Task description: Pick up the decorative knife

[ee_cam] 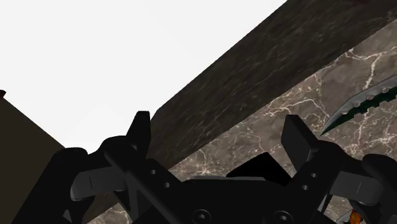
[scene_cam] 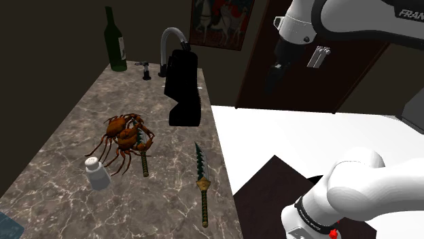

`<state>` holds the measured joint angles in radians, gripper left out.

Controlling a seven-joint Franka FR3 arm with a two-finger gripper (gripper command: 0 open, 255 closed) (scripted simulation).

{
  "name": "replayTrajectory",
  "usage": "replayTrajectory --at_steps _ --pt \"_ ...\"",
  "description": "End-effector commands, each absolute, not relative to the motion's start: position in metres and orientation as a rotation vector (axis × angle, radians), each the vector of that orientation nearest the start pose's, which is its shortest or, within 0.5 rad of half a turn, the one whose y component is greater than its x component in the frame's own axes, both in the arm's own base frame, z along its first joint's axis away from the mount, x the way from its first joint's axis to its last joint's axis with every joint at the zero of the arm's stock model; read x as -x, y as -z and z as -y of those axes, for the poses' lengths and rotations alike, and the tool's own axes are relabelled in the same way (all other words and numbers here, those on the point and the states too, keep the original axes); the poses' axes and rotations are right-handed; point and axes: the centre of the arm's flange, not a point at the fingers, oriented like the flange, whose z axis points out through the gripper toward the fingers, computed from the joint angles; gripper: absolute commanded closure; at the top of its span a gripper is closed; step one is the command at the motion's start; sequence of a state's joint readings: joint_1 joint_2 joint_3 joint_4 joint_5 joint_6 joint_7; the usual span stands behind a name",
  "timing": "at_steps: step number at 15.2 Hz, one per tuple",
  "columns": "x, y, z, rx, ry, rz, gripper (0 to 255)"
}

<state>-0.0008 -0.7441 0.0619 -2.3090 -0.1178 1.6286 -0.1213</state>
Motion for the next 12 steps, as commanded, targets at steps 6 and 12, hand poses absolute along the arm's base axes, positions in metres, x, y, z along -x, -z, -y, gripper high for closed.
replayTrajectory --at_steps 6,12 --pt "-0.312 -0.561 -0.05 3.238 0.092 0.123 0" --pt "-0.301 -0.51 -0.098 3.165 0.09 -0.059 0"
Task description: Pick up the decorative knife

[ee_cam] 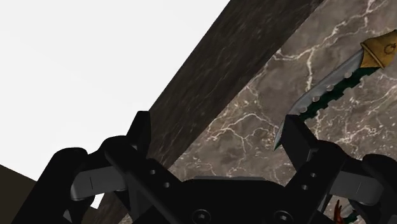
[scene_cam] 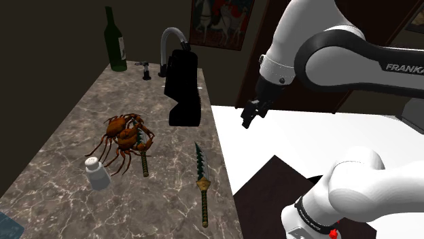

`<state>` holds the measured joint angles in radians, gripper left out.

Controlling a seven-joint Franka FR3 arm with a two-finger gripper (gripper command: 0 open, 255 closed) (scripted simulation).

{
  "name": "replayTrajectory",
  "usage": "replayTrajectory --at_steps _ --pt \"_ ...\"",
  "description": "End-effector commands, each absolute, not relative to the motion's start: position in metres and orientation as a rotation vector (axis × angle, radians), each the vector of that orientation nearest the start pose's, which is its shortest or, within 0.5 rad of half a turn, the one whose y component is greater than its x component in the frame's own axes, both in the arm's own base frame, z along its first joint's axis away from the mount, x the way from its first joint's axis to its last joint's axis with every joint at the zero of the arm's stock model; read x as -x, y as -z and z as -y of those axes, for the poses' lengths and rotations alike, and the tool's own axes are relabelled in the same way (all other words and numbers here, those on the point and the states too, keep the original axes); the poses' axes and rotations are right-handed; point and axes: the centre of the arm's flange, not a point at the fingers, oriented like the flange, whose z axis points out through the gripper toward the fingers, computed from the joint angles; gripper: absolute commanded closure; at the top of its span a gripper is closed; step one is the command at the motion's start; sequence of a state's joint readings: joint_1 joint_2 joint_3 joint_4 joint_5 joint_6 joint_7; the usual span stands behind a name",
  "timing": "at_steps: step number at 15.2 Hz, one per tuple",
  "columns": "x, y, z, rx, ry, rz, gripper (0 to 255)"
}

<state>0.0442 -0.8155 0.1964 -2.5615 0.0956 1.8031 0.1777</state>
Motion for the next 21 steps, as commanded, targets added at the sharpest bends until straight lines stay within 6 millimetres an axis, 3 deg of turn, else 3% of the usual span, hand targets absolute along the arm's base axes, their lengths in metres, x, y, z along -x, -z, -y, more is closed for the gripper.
replayTrajectory --at_steps 1,16,21 --pt "-0.3 -0.502 -0.106 3.152 0.09 -0.088 0" --pt "-0.302 -0.395 -0.246 2.924 0.084 -0.501 0" --pt "-0.303 -0.371 -0.249 2.918 0.083 -0.509 0"
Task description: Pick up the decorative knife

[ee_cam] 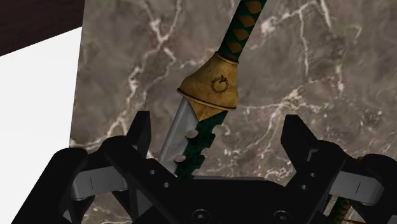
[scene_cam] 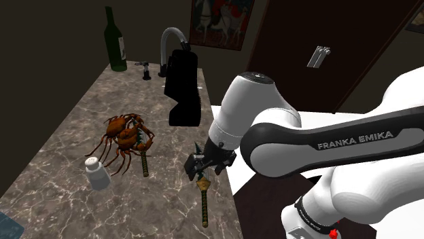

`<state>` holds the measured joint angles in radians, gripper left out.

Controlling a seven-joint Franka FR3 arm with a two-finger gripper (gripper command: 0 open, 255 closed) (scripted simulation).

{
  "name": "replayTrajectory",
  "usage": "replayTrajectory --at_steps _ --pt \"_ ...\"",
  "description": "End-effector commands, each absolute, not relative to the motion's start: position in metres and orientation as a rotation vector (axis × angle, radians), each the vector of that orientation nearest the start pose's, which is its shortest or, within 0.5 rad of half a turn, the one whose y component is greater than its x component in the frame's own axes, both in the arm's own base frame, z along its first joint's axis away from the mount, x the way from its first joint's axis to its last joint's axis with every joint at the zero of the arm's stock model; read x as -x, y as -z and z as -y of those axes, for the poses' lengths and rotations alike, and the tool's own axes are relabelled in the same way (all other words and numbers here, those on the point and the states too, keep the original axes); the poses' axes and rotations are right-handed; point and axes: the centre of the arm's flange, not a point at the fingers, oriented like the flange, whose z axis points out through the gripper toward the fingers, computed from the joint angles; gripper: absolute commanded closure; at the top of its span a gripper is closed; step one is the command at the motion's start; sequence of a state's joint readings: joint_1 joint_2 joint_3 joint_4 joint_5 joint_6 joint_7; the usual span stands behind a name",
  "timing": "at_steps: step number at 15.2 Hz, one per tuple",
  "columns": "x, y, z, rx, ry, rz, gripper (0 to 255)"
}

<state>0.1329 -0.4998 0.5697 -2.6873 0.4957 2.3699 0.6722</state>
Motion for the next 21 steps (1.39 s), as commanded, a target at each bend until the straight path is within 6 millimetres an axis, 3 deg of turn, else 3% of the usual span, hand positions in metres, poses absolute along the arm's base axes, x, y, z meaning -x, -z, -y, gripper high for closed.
replayTrajectory --at_steps 1,3,5,6,15,21 --pt "-0.303 -0.366 -0.249 2.918 0.083 -0.509 0" --pt "-0.303 -0.353 -0.249 2.918 0.083 -0.509 0" --pt "-0.303 -0.353 -0.249 2.918 0.083 -0.509 0" --pt "-0.302 -0.352 -0.249 2.918 0.084 -0.509 255" --pt "-0.303 -0.353 -0.249 2.918 0.083 -0.509 255" --pt "-0.303 -0.384 -0.249 2.918 0.083 -0.509 255"
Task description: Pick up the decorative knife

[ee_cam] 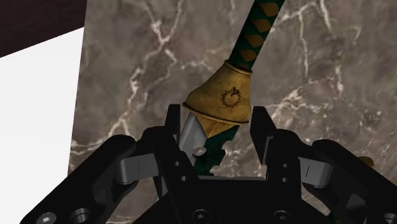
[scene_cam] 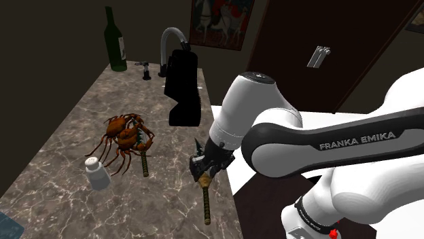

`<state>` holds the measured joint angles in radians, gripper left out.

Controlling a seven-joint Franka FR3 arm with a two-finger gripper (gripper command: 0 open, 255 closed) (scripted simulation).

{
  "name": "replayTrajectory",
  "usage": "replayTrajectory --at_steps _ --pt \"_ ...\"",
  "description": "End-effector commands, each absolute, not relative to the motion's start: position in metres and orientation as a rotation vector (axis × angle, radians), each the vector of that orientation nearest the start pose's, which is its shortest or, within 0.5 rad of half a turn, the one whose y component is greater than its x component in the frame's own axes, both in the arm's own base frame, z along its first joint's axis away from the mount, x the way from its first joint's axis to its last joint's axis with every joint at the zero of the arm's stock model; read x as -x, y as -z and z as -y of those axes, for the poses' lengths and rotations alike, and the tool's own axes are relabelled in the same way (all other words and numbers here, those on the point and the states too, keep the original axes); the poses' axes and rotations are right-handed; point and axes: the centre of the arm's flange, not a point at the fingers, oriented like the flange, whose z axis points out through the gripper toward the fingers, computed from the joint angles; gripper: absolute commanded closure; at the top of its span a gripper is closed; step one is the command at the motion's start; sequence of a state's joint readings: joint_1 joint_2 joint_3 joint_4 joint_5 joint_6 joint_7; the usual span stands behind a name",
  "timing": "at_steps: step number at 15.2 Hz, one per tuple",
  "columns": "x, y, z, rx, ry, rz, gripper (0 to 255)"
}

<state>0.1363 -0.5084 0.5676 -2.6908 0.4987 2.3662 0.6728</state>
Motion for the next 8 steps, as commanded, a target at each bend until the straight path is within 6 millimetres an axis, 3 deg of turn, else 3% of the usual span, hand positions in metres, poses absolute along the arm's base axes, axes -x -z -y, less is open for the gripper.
replayTrajectory --at_steps 1,8 --pt "-0.303 -0.39 -0.249 2.918 0.083 -0.509 255" --pt "-0.303 -0.427 -0.249 2.918 0.083 -0.509 255"
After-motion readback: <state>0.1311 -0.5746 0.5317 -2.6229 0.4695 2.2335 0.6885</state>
